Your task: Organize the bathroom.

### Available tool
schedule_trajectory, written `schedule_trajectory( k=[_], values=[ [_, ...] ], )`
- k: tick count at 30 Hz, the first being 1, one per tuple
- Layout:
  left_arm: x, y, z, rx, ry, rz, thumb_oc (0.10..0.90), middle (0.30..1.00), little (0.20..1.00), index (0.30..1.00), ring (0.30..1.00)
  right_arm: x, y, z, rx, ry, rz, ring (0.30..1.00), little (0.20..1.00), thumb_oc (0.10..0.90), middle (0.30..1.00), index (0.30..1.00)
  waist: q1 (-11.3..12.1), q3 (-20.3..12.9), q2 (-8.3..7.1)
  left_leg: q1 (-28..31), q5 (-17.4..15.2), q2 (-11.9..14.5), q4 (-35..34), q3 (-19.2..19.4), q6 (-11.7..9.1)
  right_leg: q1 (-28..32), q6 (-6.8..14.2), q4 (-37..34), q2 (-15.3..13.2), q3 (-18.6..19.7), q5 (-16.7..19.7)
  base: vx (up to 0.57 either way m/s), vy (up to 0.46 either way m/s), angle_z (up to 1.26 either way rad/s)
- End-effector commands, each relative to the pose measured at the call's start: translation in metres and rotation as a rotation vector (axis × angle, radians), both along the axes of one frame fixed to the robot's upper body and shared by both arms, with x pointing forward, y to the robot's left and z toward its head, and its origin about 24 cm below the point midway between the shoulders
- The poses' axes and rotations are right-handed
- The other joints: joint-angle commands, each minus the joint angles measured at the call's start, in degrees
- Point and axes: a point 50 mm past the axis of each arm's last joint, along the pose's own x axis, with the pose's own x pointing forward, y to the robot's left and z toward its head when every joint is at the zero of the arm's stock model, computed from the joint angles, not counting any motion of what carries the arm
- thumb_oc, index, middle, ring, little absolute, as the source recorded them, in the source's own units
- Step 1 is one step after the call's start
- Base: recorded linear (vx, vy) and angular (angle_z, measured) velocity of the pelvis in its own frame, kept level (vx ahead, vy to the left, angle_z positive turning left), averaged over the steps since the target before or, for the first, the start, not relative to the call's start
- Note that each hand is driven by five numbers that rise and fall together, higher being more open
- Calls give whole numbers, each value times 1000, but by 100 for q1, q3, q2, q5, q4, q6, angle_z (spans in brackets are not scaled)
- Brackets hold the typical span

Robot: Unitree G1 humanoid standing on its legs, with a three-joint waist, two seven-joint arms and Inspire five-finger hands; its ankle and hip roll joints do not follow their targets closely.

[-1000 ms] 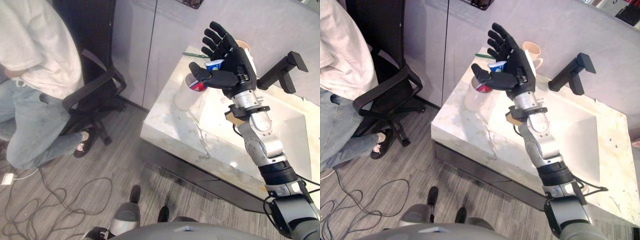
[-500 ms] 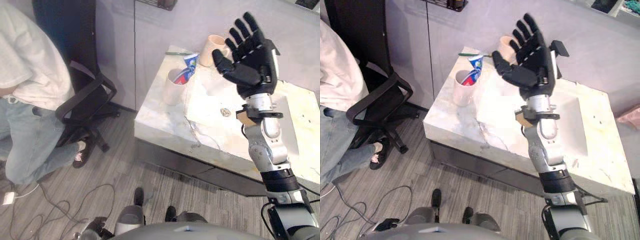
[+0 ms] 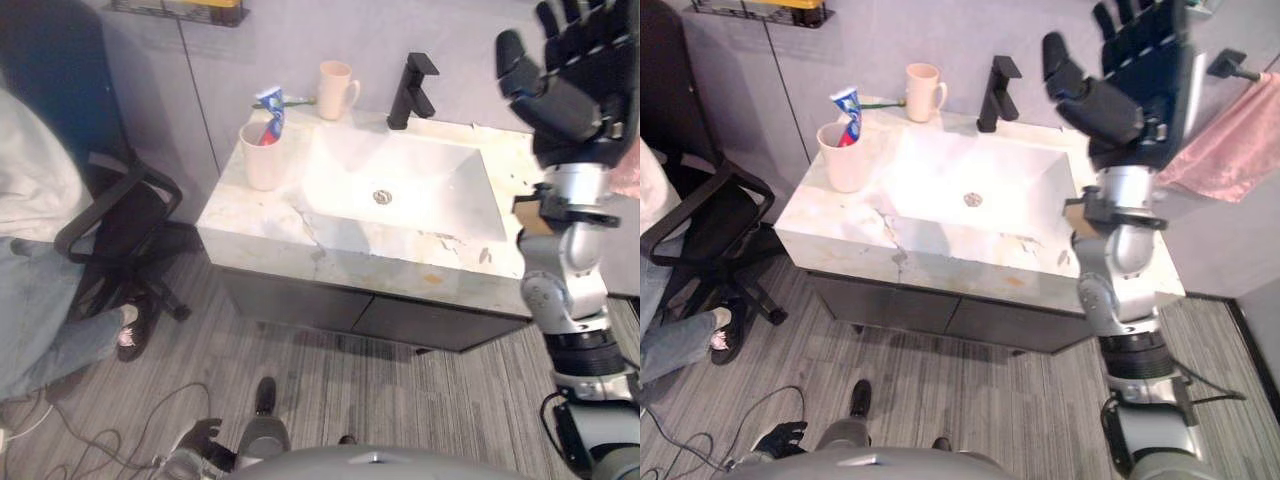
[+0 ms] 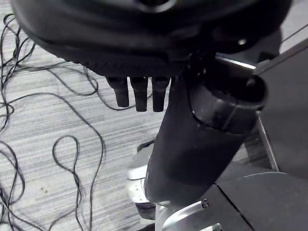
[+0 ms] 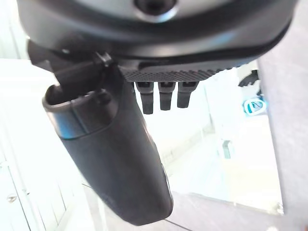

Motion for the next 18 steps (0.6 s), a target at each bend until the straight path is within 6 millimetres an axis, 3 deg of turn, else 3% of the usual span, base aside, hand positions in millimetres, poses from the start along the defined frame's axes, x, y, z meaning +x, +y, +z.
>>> schedule_trajectory(
  k=[1, 2, 4, 5, 7, 9, 10, 11, 12, 14, 18],
  values=[
    [57, -2, 20, 76, -264, -174, 800, 900, 900, 900, 900, -48, -11, 65, 34, -478, -138, 900, 900, 800, 900, 900, -63, 139, -585, -218, -555, -874, 452, 307, 332, 169, 220, -166, -269, 463, 345, -311, 1, 2],
    [58, -2, 20, 77, -270, -177, 800, 900, 900, 900, 900, -49, -12, 64, 37, -479, -145, 900, 900, 800, 900, 900, -77, 129, -593, -217, -632, -885, 515, 302, 331, 166, 220, -168, -285, 460, 331, -518, 4, 5],
    [66, -3, 25, 62, -332, -158, 800, 900, 900, 900, 900, -62, -33, 58, 40, -516, -320, 900, 900, 800, 900, 900, -359, 202, -803, -110, -1377, -1196, 2213, 242, 512, -78, 224, -126, -524, 539, 595, -462, 42, 5],
    [67, -1, 27, 67, -353, -131, 800, 900, 900, 900, 900, -67, -42, 53, 42, -516, -375, 900, 900, 800, 900, 900, -474, 178, -829, -82, -1614, -1302, 2608, 146, 596, -190, 246, -107, -561, 623, 669, -323, 78, 13],
    [69, 3, 29, 65, -387, -90, 800, 900, 900, 900, 900, -74, -56, 47, 51, -499, -470, 900, 900, 800, 900, 900, -617, 131, -800, 66, -1771, -1415, 2789, -21, 656, -369, 273, -22, -554, 766, 725, -239, 126, -20],
    [69, 7, 32, 70, -429, -20, 800, 900, 900, 900, 900, -84, -79, 35, 74, -434, -641, 900, 900, 800, 900, 900, -807, -9, -662, 556, -1842, -1495, 2463, -338, 635, -590, 300, 33, -488, 921, 775, -198, 152, -35],
    [69, 7, 32, 70, -429, -20, 800, 900, 900, 900, 900, -84, -79, 35, 74, -434, -641, 900, 900, 800, 900, 900, -807, -9, -662, 556, -1842, -1495, 2463, -338, 635, -590, 300, 33, -488, 921, 775, -123, 103, -4],
    [69, 8, 33, 71, -434, 12, 800, 900, 900, 900, 900, -89, -89, 28, 92, -408, -705, 900, 900, 800, 900, 900, -879, -69, -609, 843, -2003, -1471, 1985, -425, 672, -710, 327, 66, -478, 926, 803, -233, 197, -29],
    [72, 3, 33, 35, -464, 45, 800, 900, 900, 900, 900, -101, -114, -4, 165, -336, -923, 900, 900, 800, 900, 900, -1084, -94, -441, 1280, -2029, -1380, 673, -413, 821, -1033, 469, 233, -442, 952, 819, -317, 240, -37],
    [73, -3, 31, 3, -446, 28, 800, 900, 900, 900, 900, -109, -127, -23, 200, -278, -1071, 900, 900, 800, 900, 900, -1195, -64, -385, 1296, -1755, -1356, 82, -353, 888, -1253, 550, 333, -419, 973, 878, -313, 189, -39],
    [75, -4, 32, -12, -459, 17, 800, 900, 900, 900, 900, -120, -150, -58, 263, -160, -1240, 900, 900, 800, 900, 900, -1329, 57, -348, 1127, -1561, -1345, -76, -172, 884, -1539, 674, 401, -483, 875, 1020, -216, 75, -22]
  ],
)
